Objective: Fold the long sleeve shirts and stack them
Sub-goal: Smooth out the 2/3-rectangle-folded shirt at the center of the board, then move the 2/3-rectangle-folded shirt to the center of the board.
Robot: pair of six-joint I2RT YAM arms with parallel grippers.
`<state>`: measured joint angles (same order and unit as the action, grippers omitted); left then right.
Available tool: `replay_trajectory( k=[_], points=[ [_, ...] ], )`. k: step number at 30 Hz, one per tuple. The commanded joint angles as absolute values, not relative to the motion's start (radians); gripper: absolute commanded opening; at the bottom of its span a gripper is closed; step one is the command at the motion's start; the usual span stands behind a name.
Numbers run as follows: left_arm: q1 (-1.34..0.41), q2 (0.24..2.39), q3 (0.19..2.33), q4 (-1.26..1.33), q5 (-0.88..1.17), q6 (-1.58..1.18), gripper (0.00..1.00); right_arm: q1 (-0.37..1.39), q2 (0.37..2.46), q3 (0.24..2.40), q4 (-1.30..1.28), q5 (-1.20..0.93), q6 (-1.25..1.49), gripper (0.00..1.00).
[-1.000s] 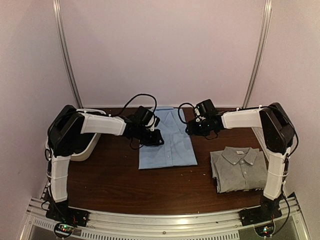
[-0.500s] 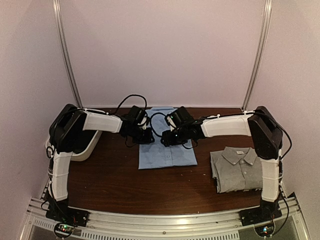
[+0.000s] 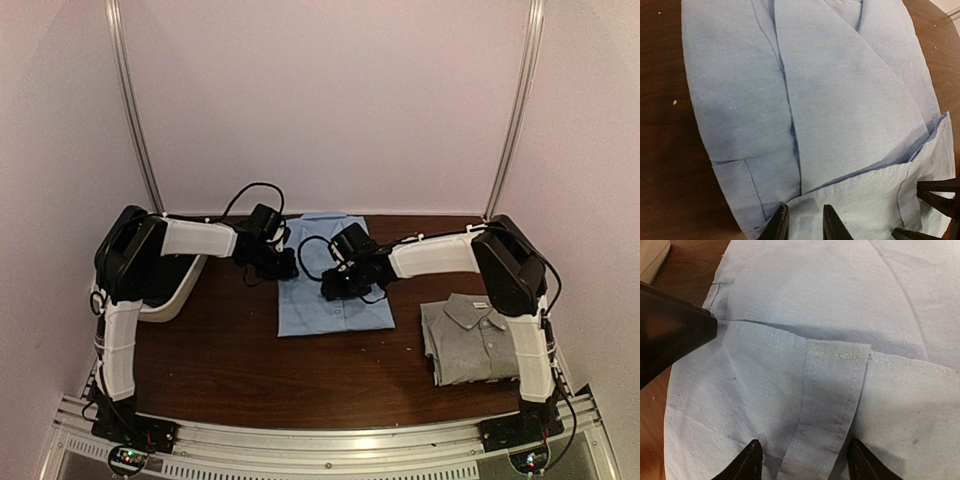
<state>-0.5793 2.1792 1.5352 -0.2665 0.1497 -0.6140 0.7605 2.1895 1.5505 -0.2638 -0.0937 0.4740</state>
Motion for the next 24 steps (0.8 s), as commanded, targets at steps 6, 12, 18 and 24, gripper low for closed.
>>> replay_trajectory(
  k=[6,12,18,24],
  points=[
    [-0.577,1.955,1.391,-0.273,0.220,-0.618,0.25,0.724,1.949,1.375,-0.214,-0.083,0.526,0.65],
    [-0.590,1.829,1.174,-0.201,0.331,-0.684,0.25,0.716,1.778,1.146,-0.129,-0.069,0.592,0.65],
    [-0.623,1.729,1.004,-0.159,0.362,-0.739,0.26,0.714,1.652,0.943,-0.064,-0.084,0.632,0.58],
    [-0.669,1.700,0.912,-0.123,0.373,-0.798,0.26,0.709,1.590,0.848,-0.084,-0.068,0.627,0.52]
  ],
)
